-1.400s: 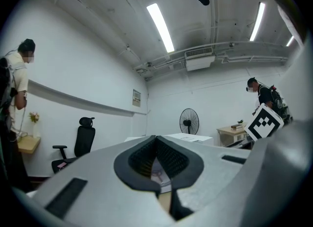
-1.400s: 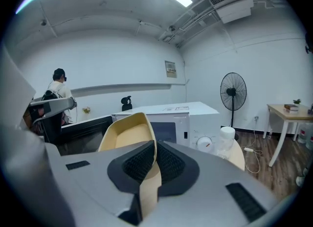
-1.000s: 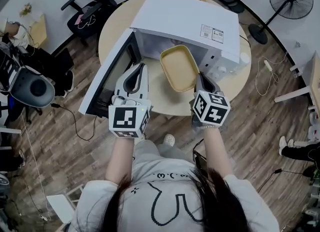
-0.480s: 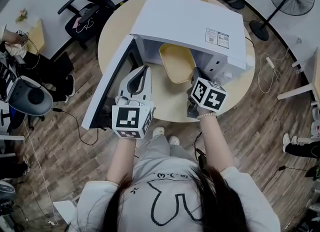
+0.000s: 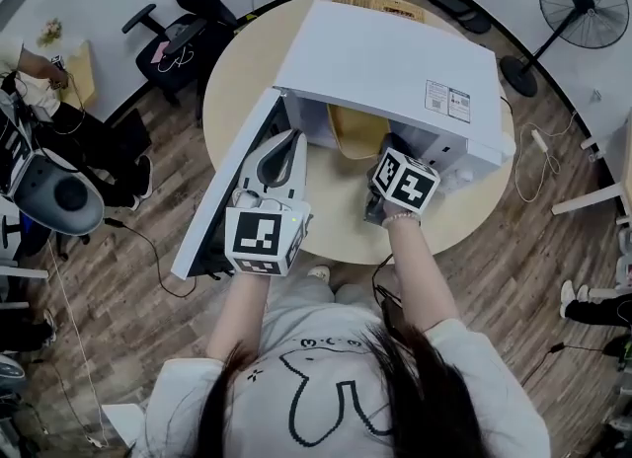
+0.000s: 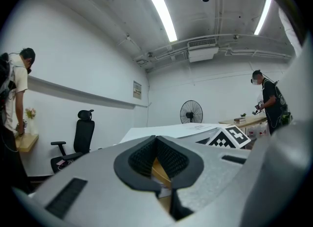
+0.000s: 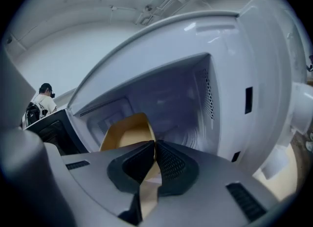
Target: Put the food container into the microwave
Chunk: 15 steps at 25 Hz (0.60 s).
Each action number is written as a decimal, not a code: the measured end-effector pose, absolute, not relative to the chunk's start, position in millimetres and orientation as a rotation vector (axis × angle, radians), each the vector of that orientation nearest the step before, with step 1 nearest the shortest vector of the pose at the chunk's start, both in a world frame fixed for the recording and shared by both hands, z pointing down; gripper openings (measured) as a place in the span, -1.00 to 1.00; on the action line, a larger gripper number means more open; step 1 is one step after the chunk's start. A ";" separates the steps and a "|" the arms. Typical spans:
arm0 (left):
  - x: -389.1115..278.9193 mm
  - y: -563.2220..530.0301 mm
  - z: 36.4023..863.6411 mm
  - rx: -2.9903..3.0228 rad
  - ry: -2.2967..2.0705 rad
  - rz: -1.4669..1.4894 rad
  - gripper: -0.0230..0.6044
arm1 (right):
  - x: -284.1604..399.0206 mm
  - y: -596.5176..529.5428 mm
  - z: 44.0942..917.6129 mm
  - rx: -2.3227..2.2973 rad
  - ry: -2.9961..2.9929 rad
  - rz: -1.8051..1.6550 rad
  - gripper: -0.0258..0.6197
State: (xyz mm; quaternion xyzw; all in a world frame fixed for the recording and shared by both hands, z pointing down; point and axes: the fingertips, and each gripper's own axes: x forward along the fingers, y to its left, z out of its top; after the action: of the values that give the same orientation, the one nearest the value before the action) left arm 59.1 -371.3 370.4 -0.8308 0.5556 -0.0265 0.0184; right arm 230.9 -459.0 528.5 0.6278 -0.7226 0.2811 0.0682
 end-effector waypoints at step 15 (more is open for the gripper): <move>66.4 -389.8 375.2 -2.581 1.642 -0.117 -0.90 | 243.3 -503.6 551.3 2.078 -2.146 0.916 -0.80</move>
State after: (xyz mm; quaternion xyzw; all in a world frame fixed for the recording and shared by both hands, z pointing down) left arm 66.4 -389.8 375.2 -0.8425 0.5359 -0.0383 0.0401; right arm 243.3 -503.6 551.3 0.6650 -0.6868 0.2933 0.0084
